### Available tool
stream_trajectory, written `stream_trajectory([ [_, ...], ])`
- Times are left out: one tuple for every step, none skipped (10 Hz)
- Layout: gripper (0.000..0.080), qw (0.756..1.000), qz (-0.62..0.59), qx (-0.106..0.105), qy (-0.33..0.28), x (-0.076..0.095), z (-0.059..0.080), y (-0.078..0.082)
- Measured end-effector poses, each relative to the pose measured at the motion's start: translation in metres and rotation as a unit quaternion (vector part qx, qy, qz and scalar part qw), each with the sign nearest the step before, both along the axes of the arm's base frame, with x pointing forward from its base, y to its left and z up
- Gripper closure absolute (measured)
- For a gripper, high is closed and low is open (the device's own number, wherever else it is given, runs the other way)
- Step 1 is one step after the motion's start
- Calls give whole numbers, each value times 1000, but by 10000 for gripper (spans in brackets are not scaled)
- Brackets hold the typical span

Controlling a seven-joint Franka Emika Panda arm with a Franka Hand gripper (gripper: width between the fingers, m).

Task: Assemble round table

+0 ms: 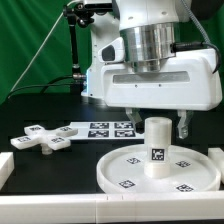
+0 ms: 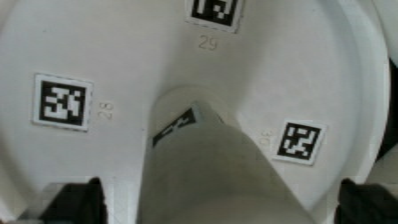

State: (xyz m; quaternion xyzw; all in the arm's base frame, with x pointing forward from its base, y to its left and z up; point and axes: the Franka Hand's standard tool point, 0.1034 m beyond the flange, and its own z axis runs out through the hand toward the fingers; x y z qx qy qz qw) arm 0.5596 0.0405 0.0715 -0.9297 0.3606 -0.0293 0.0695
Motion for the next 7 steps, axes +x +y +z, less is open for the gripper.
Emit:
stream_trajectory([
  [151, 999, 45, -5, -5, 0, 0, 0],
  [151, 997, 78, -8, -8, 0, 0, 0],
  [151, 994, 110, -12, -12, 0, 0, 0],
  [151, 988, 156, -17, -17, 0, 0, 0],
  [151, 975, 219, -27, -22, 0, 0, 1],
  [151, 958, 282, -39, -26, 0, 0, 4],
  [151, 941, 333, -48, -29, 0, 1, 7],
])
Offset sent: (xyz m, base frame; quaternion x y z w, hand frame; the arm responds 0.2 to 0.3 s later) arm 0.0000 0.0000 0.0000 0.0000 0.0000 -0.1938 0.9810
